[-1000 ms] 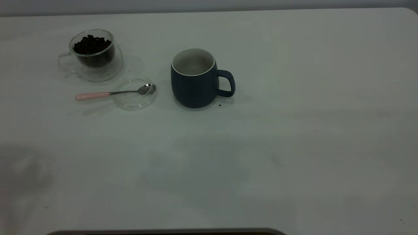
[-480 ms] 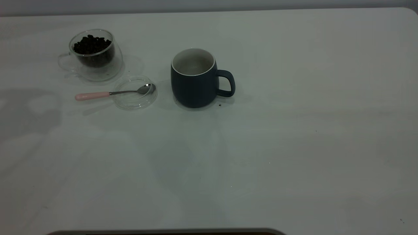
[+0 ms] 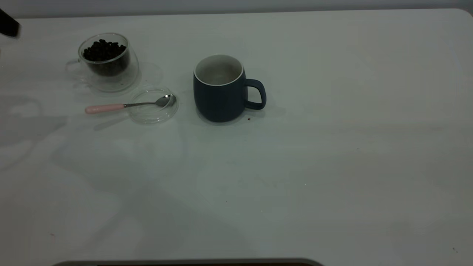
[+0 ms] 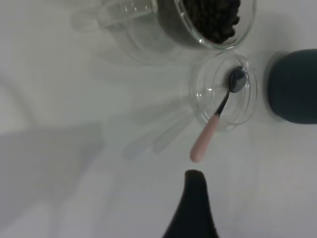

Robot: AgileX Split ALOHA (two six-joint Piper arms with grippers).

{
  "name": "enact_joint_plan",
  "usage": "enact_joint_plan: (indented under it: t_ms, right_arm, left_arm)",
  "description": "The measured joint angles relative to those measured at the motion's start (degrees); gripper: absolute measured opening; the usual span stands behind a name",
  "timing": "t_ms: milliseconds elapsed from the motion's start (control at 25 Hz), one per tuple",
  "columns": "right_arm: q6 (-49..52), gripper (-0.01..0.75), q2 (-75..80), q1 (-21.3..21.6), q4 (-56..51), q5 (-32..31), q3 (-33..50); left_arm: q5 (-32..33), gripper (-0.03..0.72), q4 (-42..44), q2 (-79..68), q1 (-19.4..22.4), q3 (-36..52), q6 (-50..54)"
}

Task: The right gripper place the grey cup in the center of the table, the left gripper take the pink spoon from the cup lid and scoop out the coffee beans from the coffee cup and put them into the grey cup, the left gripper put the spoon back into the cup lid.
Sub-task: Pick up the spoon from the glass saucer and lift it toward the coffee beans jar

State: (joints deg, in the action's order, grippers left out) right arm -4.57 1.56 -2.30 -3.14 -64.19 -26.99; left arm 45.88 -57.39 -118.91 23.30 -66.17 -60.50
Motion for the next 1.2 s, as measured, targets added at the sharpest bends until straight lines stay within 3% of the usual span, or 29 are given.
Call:
enact_joint_plan:
  t_ms: [600, 1200]
  right_arm:
    - [0.00, 0.591, 0.00, 0.00, 0.00, -0.05, 0.00]
    - [0.00, 0.591, 0.00, 0.00, 0.00, -0.05, 0.00]
  left_arm:
    - [3.74, 0.713, -18.95, -19.47, -0.02, -0.56, -22.29]
    - [5.54, 0.713, -28.05, -24.14, -7.21, -1.05, -26.05]
